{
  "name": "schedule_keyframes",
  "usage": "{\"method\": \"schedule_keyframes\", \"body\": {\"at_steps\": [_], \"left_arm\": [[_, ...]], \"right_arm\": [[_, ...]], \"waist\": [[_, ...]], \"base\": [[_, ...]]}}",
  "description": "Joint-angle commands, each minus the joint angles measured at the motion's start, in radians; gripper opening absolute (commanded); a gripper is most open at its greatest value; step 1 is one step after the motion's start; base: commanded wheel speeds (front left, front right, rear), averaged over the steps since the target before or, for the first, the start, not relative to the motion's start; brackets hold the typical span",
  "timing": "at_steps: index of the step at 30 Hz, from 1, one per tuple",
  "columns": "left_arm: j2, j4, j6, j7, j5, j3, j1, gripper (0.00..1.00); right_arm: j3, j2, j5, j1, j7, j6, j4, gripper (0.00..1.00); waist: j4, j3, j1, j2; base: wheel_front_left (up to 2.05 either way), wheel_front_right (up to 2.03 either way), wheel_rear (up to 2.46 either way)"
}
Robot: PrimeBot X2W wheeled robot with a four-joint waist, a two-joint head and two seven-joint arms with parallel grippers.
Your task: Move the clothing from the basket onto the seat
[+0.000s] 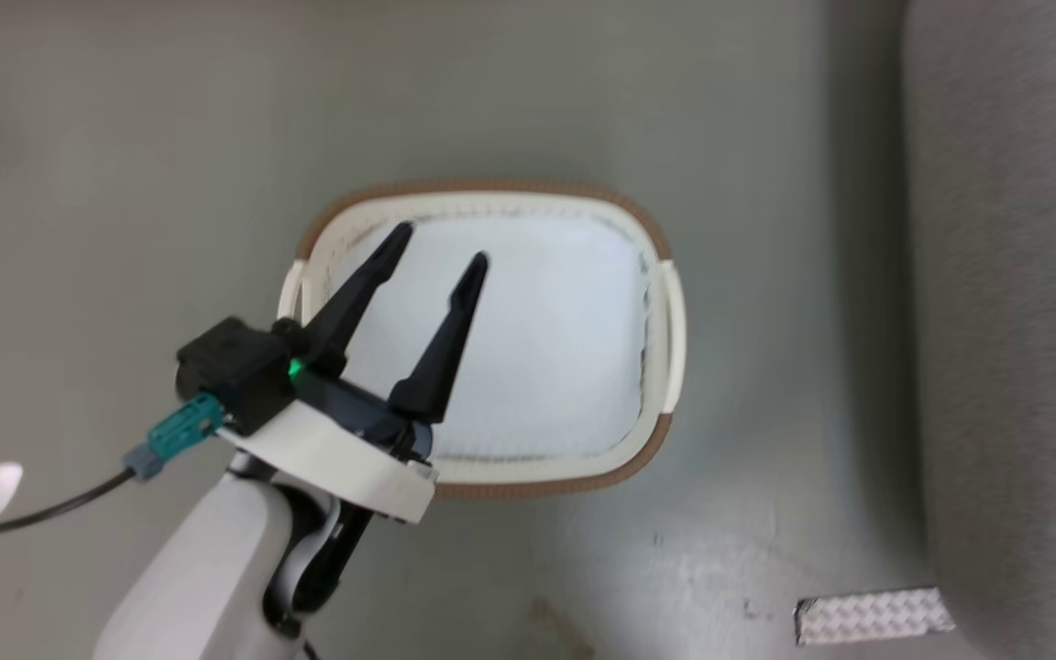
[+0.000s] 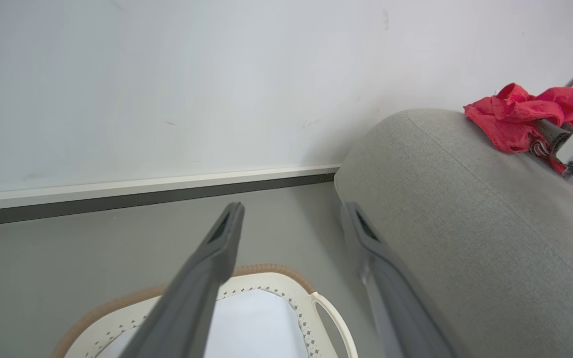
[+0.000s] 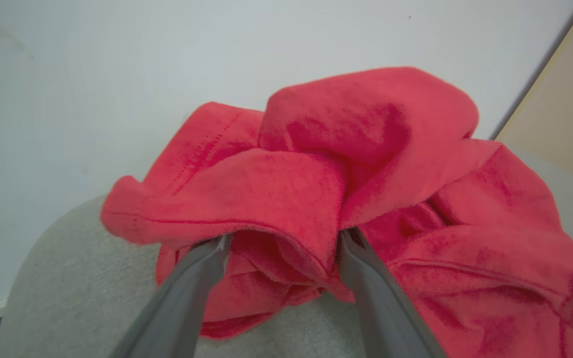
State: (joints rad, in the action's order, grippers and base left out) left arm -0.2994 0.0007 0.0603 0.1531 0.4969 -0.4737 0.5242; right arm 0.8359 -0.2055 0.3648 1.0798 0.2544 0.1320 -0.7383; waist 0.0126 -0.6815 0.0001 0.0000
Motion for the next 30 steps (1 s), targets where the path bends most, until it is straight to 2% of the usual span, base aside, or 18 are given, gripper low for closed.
{"method": "schedule_keyframes", "body": {"at_steps": [1,7,13,19,21,24,30], "left_arm": [[-0.013,0.011,-0.010,0.015,0.011,0.010,-0.035,1.00],[-0.022,0.046,-0.052,0.057,0.038,0.043,-0.154,1.00],[-0.019,0.074,-0.099,0.096,0.056,0.094,-0.290,1.00],[0.005,0.097,-0.142,0.111,0.015,0.175,-0.435,1.00],[0.014,0.099,-0.146,0.111,0.006,0.198,-0.459,1.00],[0.043,0.100,-0.142,0.111,-0.025,0.267,-0.534,1.00],[0.107,0.121,-0.105,0.111,-0.101,0.402,-0.627,1.00]], "right_arm": [[-0.038,0.021,-0.006,-0.046,0.010,-0.003,-0.003,1.00],[-0.223,0.109,-0.093,-0.245,0.011,-0.003,0.091,1.00],[-0.409,0.138,-0.232,-0.475,0.011,-0.003,0.244,1.00],[-0.583,0.153,-0.305,-0.728,0.010,-0.003,0.401,1.00],[-0.604,0.154,-0.322,-0.766,0.010,-0.003,0.421,1.00],[-0.695,0.155,-0.377,-0.876,0.010,-0.003,0.459,1.00],[-0.841,0.154,-0.469,-1.014,0.010,-0.003,0.472,1.00]], "waist": [[0.079,0.135,-0.0001,0.0000],[0.116,0.322,-0.0001,0.0000],[0.119,0.474,-0.0001,0.0000],[0.103,0.603,-0.0001,0.0000],[0.100,0.623,-0.0001,0.0000],[0.093,0.663,-0.0001,0.0000],[0.083,0.705,-0.0001,0.0000]], "base": [[0.00,0.00,0.00],[0.00,0.00,0.00],[0.00,0.00,0.00],[0.00,0.00,0.00],[0.00,0.00,0.00],[0.00,0.00,0.00],[0.00,0.00,0.00]]}}
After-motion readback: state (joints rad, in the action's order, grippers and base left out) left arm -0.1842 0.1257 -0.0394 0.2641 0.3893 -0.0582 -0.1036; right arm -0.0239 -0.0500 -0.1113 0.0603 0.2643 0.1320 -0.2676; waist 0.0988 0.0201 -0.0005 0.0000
